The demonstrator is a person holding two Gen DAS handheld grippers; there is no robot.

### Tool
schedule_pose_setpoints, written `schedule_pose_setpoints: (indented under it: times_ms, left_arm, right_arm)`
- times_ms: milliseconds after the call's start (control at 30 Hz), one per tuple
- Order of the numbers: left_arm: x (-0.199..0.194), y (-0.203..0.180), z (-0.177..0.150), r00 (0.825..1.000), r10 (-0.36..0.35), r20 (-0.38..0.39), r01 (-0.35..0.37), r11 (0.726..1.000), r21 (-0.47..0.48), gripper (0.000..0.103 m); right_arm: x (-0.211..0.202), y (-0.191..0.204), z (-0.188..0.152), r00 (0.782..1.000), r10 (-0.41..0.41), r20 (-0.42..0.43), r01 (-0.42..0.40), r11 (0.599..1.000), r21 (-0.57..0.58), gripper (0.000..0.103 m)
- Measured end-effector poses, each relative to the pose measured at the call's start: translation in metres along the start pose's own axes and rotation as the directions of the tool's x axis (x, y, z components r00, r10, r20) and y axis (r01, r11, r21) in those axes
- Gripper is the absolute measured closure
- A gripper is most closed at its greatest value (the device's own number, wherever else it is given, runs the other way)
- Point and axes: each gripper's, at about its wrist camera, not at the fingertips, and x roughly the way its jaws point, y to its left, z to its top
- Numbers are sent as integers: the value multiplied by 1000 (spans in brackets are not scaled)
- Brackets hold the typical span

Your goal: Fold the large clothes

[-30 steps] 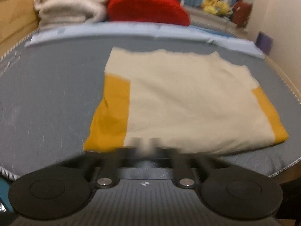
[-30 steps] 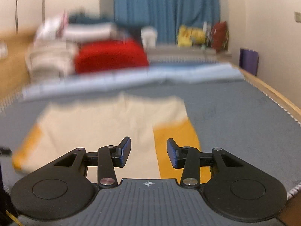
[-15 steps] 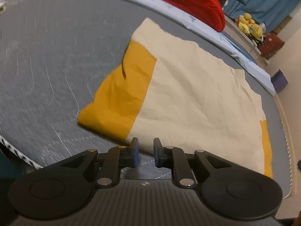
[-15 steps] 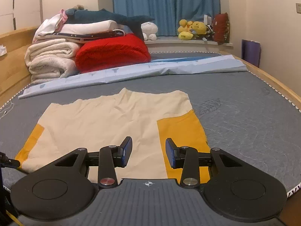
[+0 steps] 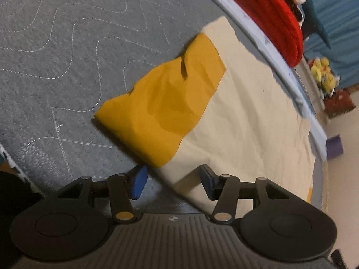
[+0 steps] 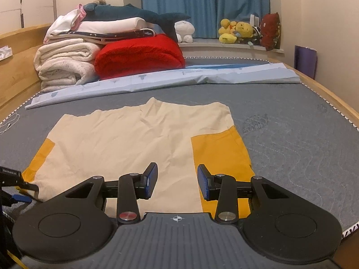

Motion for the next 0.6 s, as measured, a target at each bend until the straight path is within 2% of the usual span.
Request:
schedule_pose_setpoints:
  times_ms: [167, 433, 533, 600]
  left_arm:
    - [4, 5, 4, 999, -20, 42, 22, 998, -63, 44]
    - [16, -3, 9, 994, -31, 104, 39, 996, -77, 38]
    - [20, -10, 10, 991, -16, 135, 26, 997, -77, 38]
    - [21, -13, 10, 988, 1, 153, 11, 997, -73, 44]
  right_arm:
    - [4, 0, -2, 1000, -6, -10, 6, 1000, -5, 63]
    - [7, 6, -6, 1000, -18, -23, 17, 999, -36, 63]
    - [7, 6, -8, 999, -22, -27, 20, 999, -45, 63]
    - [6, 7, -9, 999, -24, -27, 22, 998, -63, 63]
